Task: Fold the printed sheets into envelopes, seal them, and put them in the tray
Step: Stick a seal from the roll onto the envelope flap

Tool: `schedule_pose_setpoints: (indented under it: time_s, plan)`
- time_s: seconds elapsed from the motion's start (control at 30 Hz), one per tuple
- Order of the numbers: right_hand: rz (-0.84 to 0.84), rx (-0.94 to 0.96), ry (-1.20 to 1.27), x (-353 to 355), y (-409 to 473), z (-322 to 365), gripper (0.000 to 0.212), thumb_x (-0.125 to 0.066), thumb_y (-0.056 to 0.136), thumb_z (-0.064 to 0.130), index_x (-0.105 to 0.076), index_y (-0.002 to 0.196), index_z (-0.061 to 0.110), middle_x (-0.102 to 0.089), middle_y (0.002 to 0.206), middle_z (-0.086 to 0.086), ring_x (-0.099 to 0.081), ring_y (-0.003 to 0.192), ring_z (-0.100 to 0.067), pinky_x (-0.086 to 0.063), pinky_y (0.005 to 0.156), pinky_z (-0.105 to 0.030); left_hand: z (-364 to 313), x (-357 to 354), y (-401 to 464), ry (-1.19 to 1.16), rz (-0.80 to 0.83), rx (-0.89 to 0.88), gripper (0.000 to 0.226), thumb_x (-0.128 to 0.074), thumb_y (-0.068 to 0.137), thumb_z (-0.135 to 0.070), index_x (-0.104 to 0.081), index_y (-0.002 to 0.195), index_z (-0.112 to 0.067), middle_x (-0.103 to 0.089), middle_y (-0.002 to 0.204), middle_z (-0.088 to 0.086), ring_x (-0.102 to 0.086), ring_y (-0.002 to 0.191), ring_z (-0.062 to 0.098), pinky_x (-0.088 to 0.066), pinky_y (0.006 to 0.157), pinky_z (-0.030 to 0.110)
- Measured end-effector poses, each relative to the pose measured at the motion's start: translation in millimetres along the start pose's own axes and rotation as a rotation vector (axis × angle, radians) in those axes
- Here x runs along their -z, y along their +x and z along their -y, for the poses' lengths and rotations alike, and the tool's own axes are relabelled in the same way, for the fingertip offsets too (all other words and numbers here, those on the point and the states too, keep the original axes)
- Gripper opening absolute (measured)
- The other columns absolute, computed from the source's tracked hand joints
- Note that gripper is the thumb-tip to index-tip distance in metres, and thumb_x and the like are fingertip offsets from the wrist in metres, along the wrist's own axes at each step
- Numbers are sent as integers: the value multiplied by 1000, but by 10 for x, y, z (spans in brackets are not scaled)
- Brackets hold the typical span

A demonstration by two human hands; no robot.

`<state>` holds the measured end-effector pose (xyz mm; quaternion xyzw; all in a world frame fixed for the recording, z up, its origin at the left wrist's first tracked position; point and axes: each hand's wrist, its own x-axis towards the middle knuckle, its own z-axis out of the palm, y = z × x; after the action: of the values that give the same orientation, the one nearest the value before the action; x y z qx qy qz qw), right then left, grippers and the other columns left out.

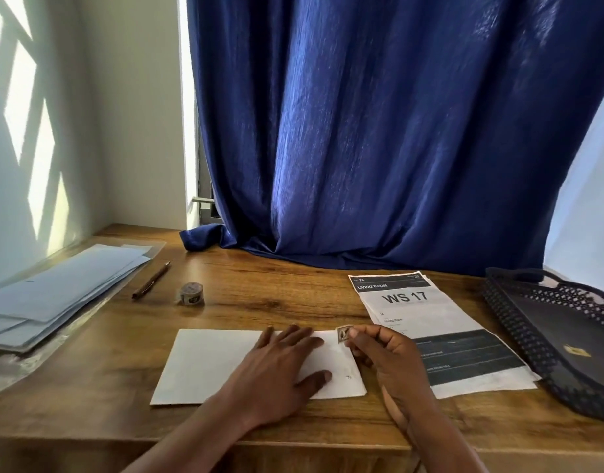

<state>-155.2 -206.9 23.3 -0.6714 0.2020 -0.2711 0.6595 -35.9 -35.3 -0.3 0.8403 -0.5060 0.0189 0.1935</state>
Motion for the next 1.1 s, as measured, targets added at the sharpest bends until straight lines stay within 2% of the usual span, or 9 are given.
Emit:
schedule_pose_setpoints:
  time_s: [0.07, 0.2, 0.33, 0.4, 0.47, 0.57, 0.67, 0.83, 1.1]
  plan:
    - [67, -66, -66, 65, 73, 66, 8, -78, 88, 23, -82, 88, 30, -80, 91, -4, -76, 87, -16, -59, 78, -28, 2, 20, -13, -68, -42, 10, 76, -42, 94, -74, -24, 160, -40, -26, 168, -16, -14, 155, 4, -1, 127, 31]
    - [294, -28, -389, 93, 302, 276, 4, -79, 87, 30, -81, 88, 26, -80, 91, 2, -77, 85, -14, -61, 73, -26, -4, 31, -35, -216, -82, 83, 92, -61, 83, -75, -12, 155, -47, -35, 160, -15, -34, 144, 10, -32, 115, 27]
    - [471, 144, -838, -15, 609, 467, 7, -80, 87, 36, -78, 85, 29, -77, 85, 13, -73, 81, -5, -56, 70, -20, -22, 28, -59, -207, -98, 90, 92, -60, 84, -75, -8, 154, -45, -29, 161, -15, -31, 145, 11, -36, 115, 30]
    - [550, 146, -980, -90, 742, 510, 6, -81, 85, 37, -79, 84, 32, -76, 85, 14, -71, 83, -7, -59, 71, -25, -30, 27, -63, -200, -104, 89, 88, -58, 84, -75, -14, 154, -43, -30, 158, -15, -33, 144, 10, -38, 116, 31]
    - [594, 140, -1066, -156, 853, 518, 5, -82, 83, 36, -79, 84, 32, -76, 84, 15, -70, 81, -5, -59, 74, -29, -38, 30, -65, -201, -127, 75, 77, -59, 85, -73, -24, 147, -43, -34, 151, -18, -36, 138, 7, -39, 109, 24]
    - [660, 117, -1137, -232, 968, 508, 4, -82, 83, 33, -79, 84, 31, -76, 81, 17, -70, 78, -2, -56, 71, -26, -44, 34, -77, -203, -146, 48, 57, -61, 86, -70, -35, 131, -46, -37, 139, -22, -37, 128, 1, -37, 100, 17]
    - [705, 90, -1164, -279, 1011, 491, 5, -80, 85, 29, -78, 81, 33, -76, 82, 16, -70, 80, -2, -55, 73, -25, -31, 30, -74, -205, -164, 31, 50, -62, 86, -69, -42, 127, -48, -38, 137, -23, -38, 127, 1, -41, 102, 20]
    - [726, 103, -1169, -335, 1029, 486, 15, -79, 86, 27, -77, 75, 37, -75, 81, 16, -68, 77, -1, -55, 71, -24, -29, 30, -61, -187, -165, 23, 61, -61, 87, -69, -48, 142, -47, -35, 144, -21, -35, 134, 4, -44, 108, 28]
    - [719, 74, -1168, -397, 1043, 475, 6, -83, 83, 29, -79, 81, 32, -76, 83, 11, -68, 80, -6, -52, 67, -26, -27, 24, -61, -107, -111, 31, 66, -51, 90, -72, -42, 151, -50, -27, 152, -17, -28, 141, 10, -40, 114, 32]
